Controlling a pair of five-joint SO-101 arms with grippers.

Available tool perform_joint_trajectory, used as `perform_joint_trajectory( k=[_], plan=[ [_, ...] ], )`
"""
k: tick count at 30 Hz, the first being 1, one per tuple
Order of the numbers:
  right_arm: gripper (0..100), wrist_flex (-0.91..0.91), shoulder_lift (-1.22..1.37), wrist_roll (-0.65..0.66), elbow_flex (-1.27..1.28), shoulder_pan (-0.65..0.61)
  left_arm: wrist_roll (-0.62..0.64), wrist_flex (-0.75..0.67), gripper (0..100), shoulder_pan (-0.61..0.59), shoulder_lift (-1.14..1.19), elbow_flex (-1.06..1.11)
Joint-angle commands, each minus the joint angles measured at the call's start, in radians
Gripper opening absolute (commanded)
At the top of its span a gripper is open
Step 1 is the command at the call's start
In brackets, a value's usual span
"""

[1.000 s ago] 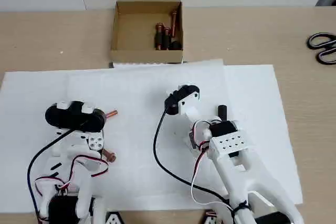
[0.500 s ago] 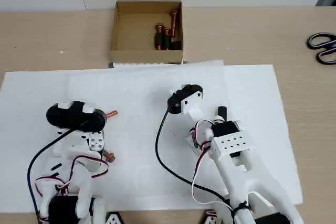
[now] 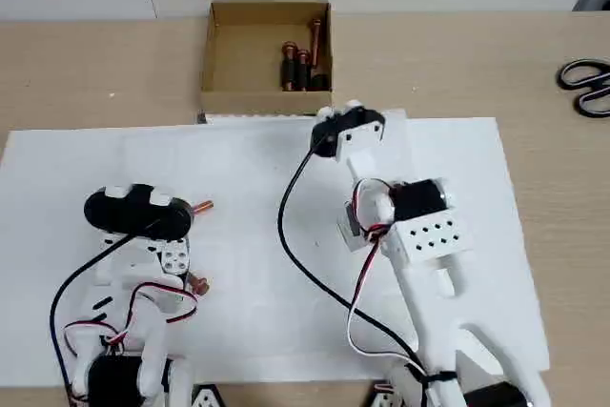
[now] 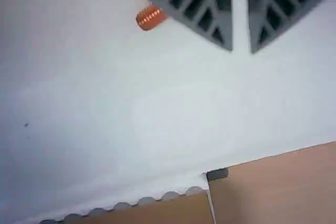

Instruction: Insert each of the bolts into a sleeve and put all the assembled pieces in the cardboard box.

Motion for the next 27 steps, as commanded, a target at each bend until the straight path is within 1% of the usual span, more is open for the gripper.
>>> perform_joint_trajectory(
  k=[1,3,5,7,10,12,14,17,21,23,27],
  plan=[
    [0.2,0.102,-0.004,-0.075,-0.058,0.002,0.005,0.06,6,0.0,-0.005,-0.053],
    [0.2,0.153,-0.004,-0.109,-0.058,0.004,-0.002,0.124,9,0.009,0.018,-0.077],
    [0.2,0.189,-0.007,-0.14,-0.058,0.007,-0.049,0.175,8,0.014,0.078,-0.127],
    [0.2,0.214,-0.01,-0.163,-0.058,0.008,-0.091,0.204,6,-0.017,0.167,-0.208],
    [0.2,0.219,-0.013,-0.198,-0.058,0.008,-0.11,0.209,6,-0.094,0.342,-0.358],
    [0.2,0.219,-0.013,-0.204,-0.058,0.008,-0.11,0.226,6,-0.127,0.48,-0.486],
    [0.2,0.219,-0.013,-0.204,-0.058,0.008,-0.109,0.276,6,-0.144,0.626,-0.636],
    [0.2,0.217,-0.013,-0.238,-0.058,0.008,-0.103,0.405,6,-0.146,0.864,-0.857],
    [0.2,0.219,-0.013,-0.281,-0.058,0.008,-0.04,0.597,6,-0.149,1.165,-1.089],
    [0.2,0.219,-0.013,-0.295,-0.058,0.008,-0.02,0.66,6,-0.149,1.29,-1.159],
    [0.2,0.219,-0.013,-0.324,-0.058,0.008,-0.021,0.655,1,-0.169,1.419,-1.193]
  ],
)
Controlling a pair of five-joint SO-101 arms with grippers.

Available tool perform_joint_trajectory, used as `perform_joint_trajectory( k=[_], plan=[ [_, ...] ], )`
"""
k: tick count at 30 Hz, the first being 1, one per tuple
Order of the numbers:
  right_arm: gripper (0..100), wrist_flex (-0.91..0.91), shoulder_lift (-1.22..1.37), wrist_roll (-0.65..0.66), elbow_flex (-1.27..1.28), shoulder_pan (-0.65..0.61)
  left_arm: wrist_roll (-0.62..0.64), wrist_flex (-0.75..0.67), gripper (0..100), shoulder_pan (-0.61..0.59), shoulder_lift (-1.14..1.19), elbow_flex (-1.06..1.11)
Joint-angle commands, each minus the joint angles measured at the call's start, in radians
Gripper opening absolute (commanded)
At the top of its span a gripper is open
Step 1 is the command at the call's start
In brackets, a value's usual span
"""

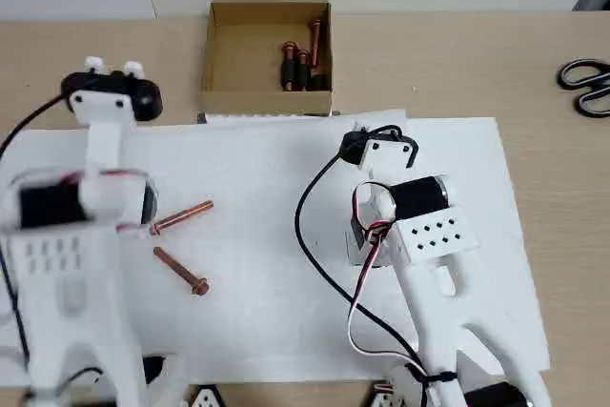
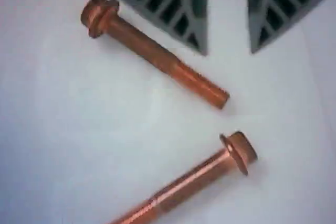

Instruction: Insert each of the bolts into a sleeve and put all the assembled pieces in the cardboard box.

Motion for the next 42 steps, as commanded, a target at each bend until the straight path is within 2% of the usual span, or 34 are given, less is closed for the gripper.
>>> perform_joint_trajectory(
  k=[1,11,18,22,28,32,37,42],
  plan=[
    [0.2,0.01,-0.013,-0.034,-0.051,0.008,-0.02,0.025,1,-0.011,0.091,-0.067],
    [0.2,-0.03,-0.013,-0.061,-0.048,0.008,0.005,0.026,1,-0.005,0.25,-0.079],
    [0.2,-0.035,-0.013,-0.055,-0.049,0.008,-0.035,0.034,1,0.081,0.296,-0.025],
    [0.2,-0.035,-0.013,-0.055,-0.051,0.008,-0.245,0.031,1,0.098,0.334,0.064],
    [0.2,-0.05,-0.012,-0.054,-0.051,0.033,-0.721,0.031,1,0.015,0.347,0.093],
    [0.2,-0.079,-0.01,-0.017,-0.046,0.102,-1.042,0.029,6,-0.038,0.347,0.091],
    [0.2,-0.079,-0.013,0.009,-0.046,0.17,-1.212,0.028,9,-0.012,0.353,0.101],
    [0.2,-0.079,-0.013,0.011,-0.046,0.171,-1.353,0.028,12,0.032,0.347,0.163]
  ],
)
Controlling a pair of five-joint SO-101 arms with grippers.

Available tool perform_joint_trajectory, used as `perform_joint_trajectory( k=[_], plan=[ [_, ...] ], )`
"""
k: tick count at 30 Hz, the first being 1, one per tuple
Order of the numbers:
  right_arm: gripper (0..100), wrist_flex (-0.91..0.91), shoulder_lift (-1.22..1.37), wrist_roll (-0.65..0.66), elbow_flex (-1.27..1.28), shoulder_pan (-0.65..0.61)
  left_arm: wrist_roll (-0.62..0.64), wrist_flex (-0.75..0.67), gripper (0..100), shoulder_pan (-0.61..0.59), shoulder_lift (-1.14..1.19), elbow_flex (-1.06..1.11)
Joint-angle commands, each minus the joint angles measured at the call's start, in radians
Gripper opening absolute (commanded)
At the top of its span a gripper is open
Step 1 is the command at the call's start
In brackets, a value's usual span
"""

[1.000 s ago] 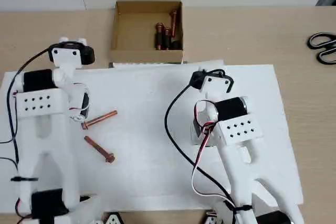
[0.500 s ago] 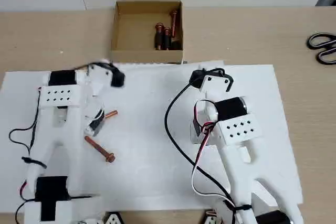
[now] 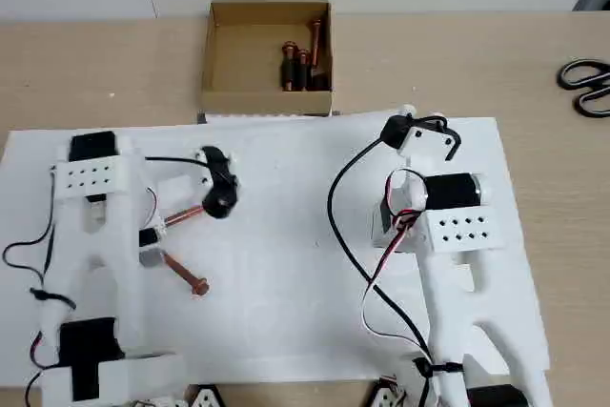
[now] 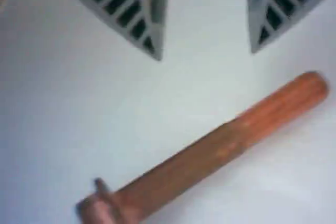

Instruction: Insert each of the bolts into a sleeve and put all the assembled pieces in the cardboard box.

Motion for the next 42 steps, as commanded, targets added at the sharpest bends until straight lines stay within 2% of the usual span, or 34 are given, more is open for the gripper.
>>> perform_joint_trajectory(
  k=[1,9,12,24,42],
  plan=[
    [0.2,-0.016,-0.013,0.009,-0.046,0.01,-0.198,0.023,12,0.032,-0.011,0.033],
    [0.2,-0.015,-0.005,0.009,-0.046,0.012,-0.331,0.023,13,0.101,-0.011,0.051],
    [0.2,-0.015,-0.005,0.005,-0.046,0.013,-0.354,0.023,17,0.114,-0.009,0.05],
    [0.2,-0.007,-0.013,0.002,-0.046,0.015,-0.433,0.023,17,0.133,0.011,0.059],
    [0.2,-0.005,-0.013,0.002,-0.046,0.015,-0.437,0.021,17,0.135,0.269,-0.024]
  ],
)
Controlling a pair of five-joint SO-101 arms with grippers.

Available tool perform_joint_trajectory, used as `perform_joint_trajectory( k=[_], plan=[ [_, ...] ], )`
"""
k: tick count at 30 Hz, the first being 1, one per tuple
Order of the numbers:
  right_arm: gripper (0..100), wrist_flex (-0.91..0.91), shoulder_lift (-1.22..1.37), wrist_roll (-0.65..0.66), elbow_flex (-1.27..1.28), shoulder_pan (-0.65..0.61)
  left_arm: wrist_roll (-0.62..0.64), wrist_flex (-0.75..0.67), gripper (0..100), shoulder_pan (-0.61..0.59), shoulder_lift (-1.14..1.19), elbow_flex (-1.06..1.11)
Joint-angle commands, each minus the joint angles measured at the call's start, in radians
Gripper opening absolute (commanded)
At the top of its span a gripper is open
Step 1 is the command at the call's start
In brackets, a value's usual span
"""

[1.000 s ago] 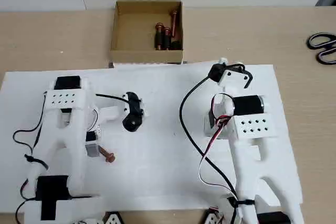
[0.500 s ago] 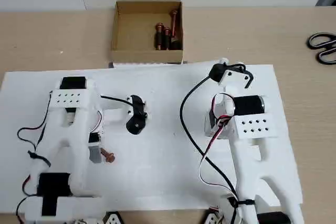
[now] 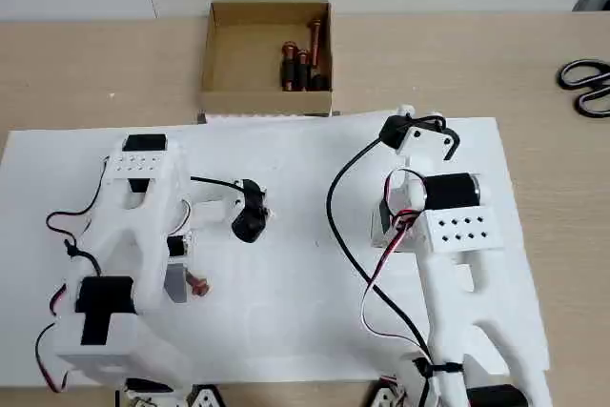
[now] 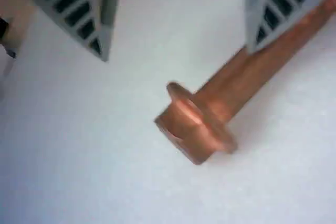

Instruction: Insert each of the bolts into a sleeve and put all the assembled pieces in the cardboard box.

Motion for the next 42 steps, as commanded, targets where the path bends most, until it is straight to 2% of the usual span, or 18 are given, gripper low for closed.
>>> perform_joint_trajectory(
  k=[1,11,21,35,42],
  plan=[
    [0.2,-0.002,-0.013,0.0,-0.046,0.01,-0.404,0.017,17,0.008,0.031,-0.027],
    [0.2,-0.01,-0.013,-0.002,-0.046,0.007,-0.4,0.017,17,0.031,0.051,-0.159],
    [0.2,-0.004,-0.013,-0.002,-0.046,0.01,-0.374,0.018,17,0.06,0.074,-0.117],
    [0.2,-0.004,-0.013,0.0,-0.046,0.007,-0.344,0.018,16,0.037,0.158,-0.094],
    [0.2,-0.012,-0.013,0.0,-0.046,0.007,-0.342,0.018,6,0.029,0.158,-0.093]
  ],
)
